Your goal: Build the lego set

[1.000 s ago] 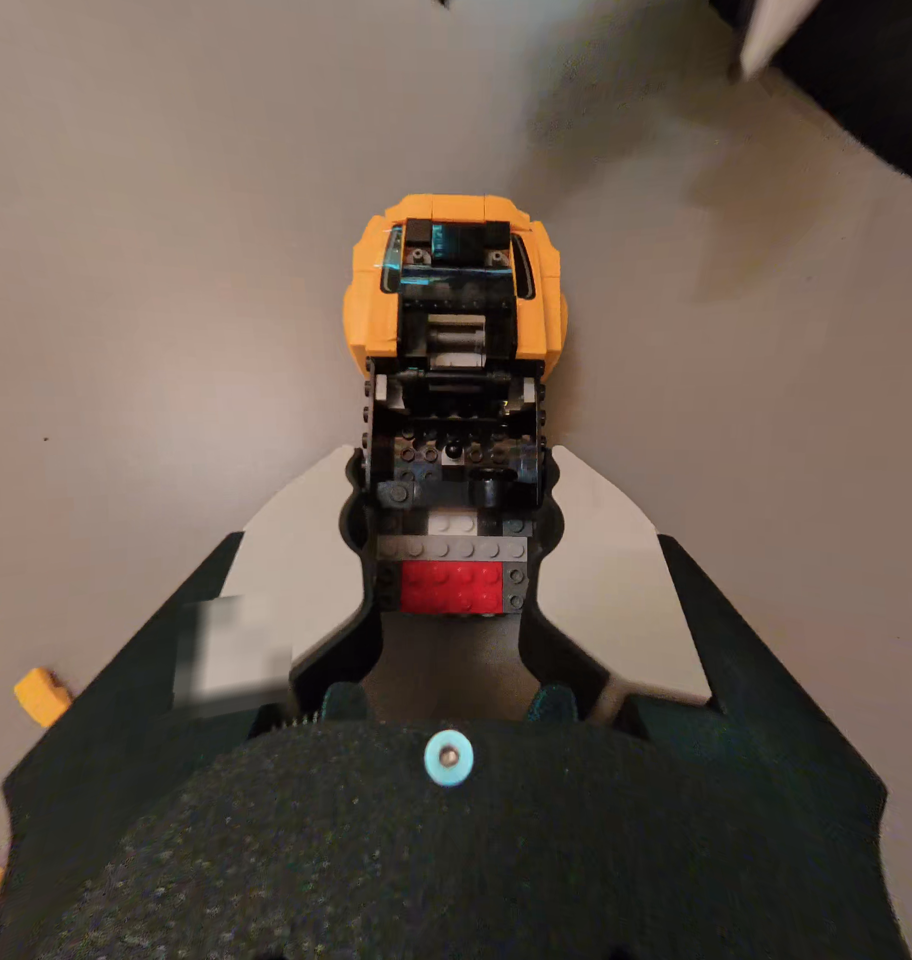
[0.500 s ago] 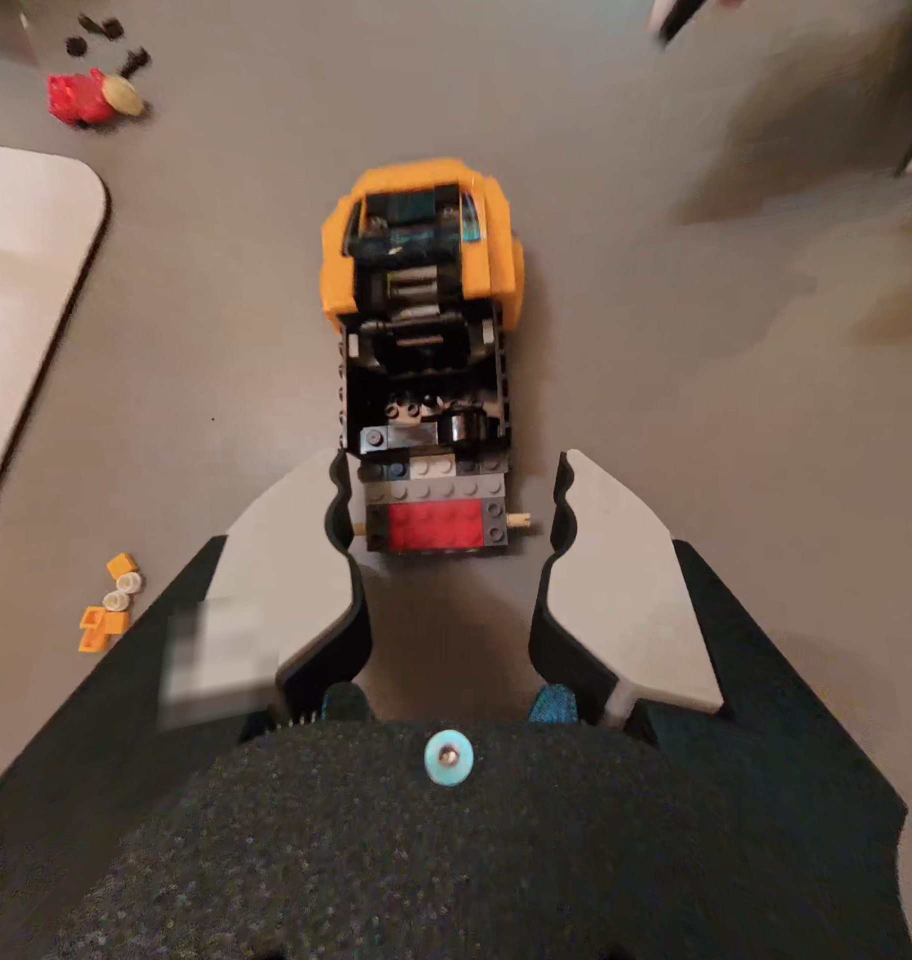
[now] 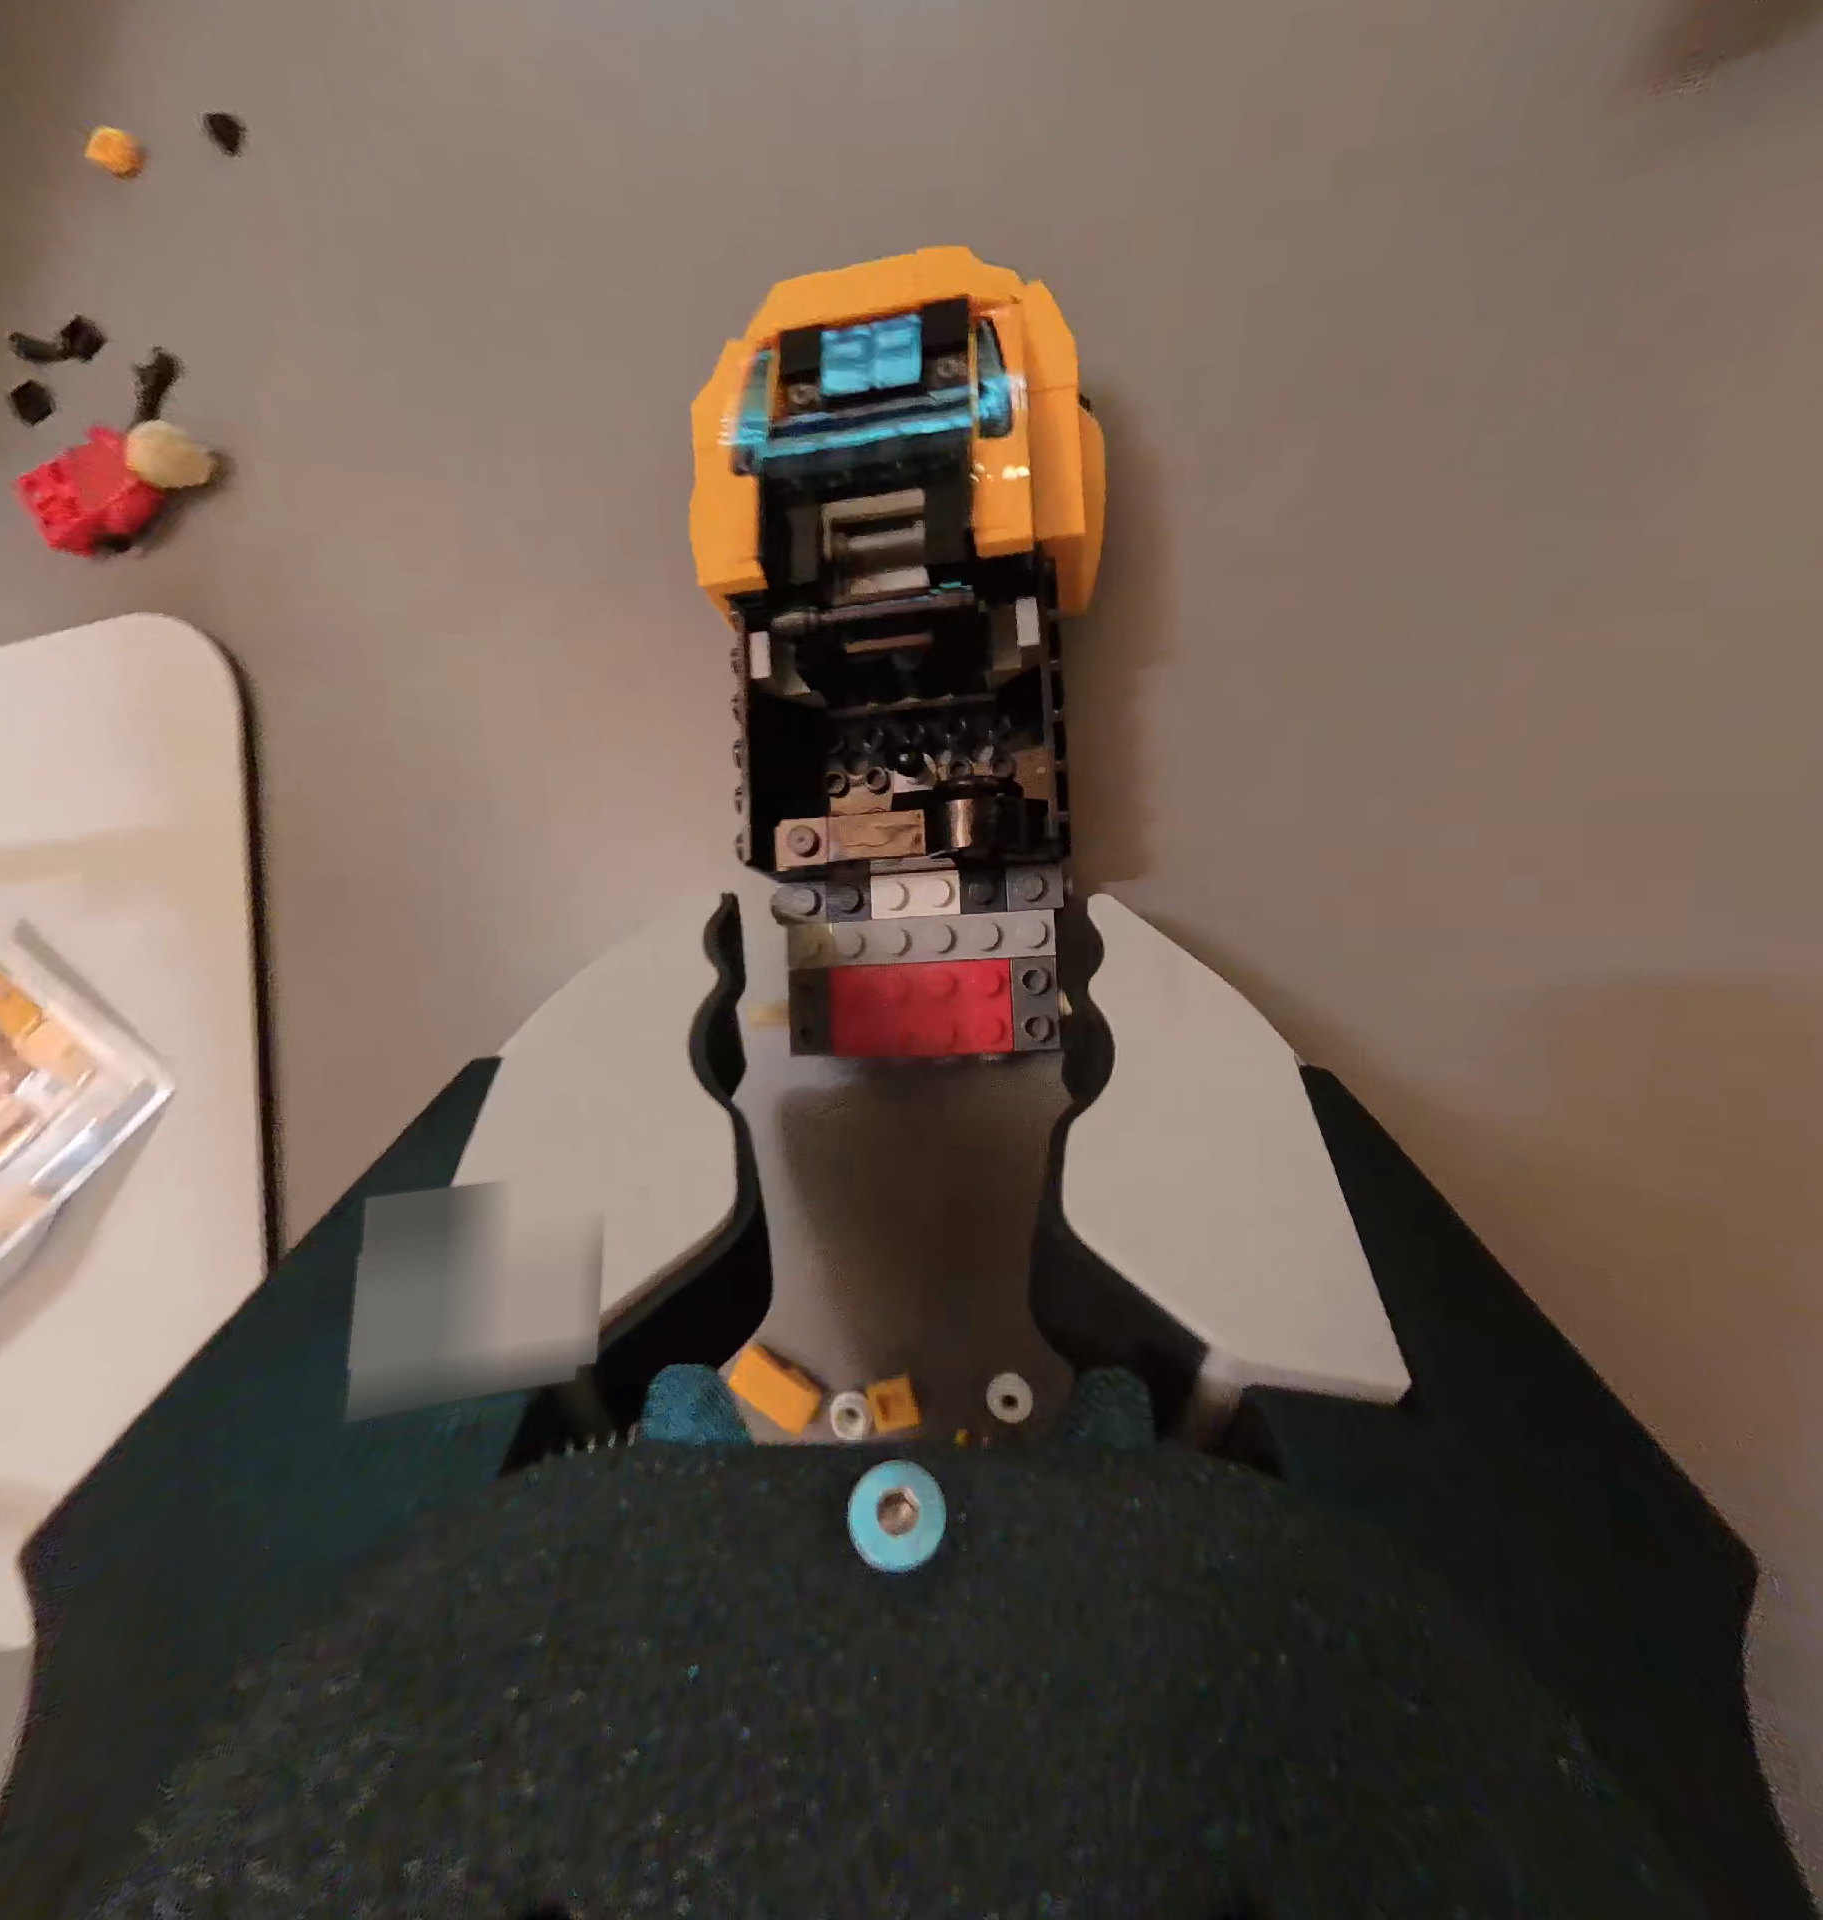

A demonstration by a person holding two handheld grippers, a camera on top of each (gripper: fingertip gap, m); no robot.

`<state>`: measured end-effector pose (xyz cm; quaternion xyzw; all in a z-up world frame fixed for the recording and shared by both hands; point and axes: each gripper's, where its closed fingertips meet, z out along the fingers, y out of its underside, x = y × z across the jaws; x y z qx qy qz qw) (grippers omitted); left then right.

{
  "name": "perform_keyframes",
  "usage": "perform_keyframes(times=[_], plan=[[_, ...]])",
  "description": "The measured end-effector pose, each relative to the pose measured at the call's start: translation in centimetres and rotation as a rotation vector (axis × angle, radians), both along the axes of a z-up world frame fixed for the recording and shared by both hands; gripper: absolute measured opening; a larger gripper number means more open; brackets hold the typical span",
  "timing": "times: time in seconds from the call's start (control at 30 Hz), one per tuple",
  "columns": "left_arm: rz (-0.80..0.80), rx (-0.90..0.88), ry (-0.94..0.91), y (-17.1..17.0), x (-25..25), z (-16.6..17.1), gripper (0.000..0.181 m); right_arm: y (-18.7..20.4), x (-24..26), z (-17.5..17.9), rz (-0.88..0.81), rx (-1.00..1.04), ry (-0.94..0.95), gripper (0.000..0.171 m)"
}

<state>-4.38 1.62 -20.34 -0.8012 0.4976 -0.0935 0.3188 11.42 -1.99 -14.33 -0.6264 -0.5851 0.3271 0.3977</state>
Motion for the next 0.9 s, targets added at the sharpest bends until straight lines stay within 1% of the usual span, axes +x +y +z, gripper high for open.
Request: perform_keyframes(times=[0.07,0.1,0.13,0.17,0.2,0.27,0.3,0.37,0.47,0.57,0.63,0.73,0.8,0.9], plan=[[0.071,0.036,-0.074,-0.2,0.1,1.5,0.056,0.3,0.3,0.0,-0.041,0.028,0.006,0.055],[0.116,0.065,-0.139,-0.4,0.3,2.6,0.052,0.4,0.4,-0.2,-0.057,0.04,0.002,0.055],[0.172,0.094,-0.214,-0.7,0.6,3.7,0.044,0.7,0.4,-0.3,-0.078,0.047,-0.005,0.056],[0.237,0.123,-0.284,-1.2,0.9,4.9,0.032,0.9,0.3,-0.5,-0.098,0.043,-0.013,0.055],[0.296,0.159,-0.349,-1.9,1.3,6.0,0.019,1.0,0.1,-0.5,-0.121,0.025,-0.016,0.051],[0.385,0.267,-0.456,-3.9,2.2,8.1,0.0,1.0,-0.8,-0.6,-0.17,-0.02,-0.019,0.03],[0.435,0.317,-0.485,-5.0,2.4,8.8,0.0,1.1,-1.3,-0.7,-0.196,-0.024,-0.02,0.02],[0.51,0.36,-0.532,-7.2,3.3,9.6,0.0,1.6,-2.3,-0.6,-0.261,-0.021,0.009,0.0],[0.628,0.424,-0.629,-9.8,4.0,10.7,0.0,1.7,-3.5,-0.4,-0.304,-0.017,0.035,0.0],[0.721,0.475,-0.677,-10.8,3.5,10.5,0.0,1.6,-4.1,-0.4,-0.342,-0.002,0.057,0.0],[0.736,0.465,-0.705,-11.1,3.8,10.2,0.0,1.7,-4.1,-0.7,-0.385,-0.006,0.083,0.0],[0.726,0.493,-0.643,-11.3,3.9,10.0,0.0,2.0,-3.9,-1.5,-0.431,0.001,0.093,0.0],[0.723,0.475,-0.62,-11.2,3.8,9.3,0.0,2.3,-3.7,-1.3,-0.451,0.014,0.103,0.0],[0.742,0.441,-0.612,-11.0,3.6,8.5,0.0,2.7,-3.6,-1.8,-0.466,0.005,0.092,0.0]])
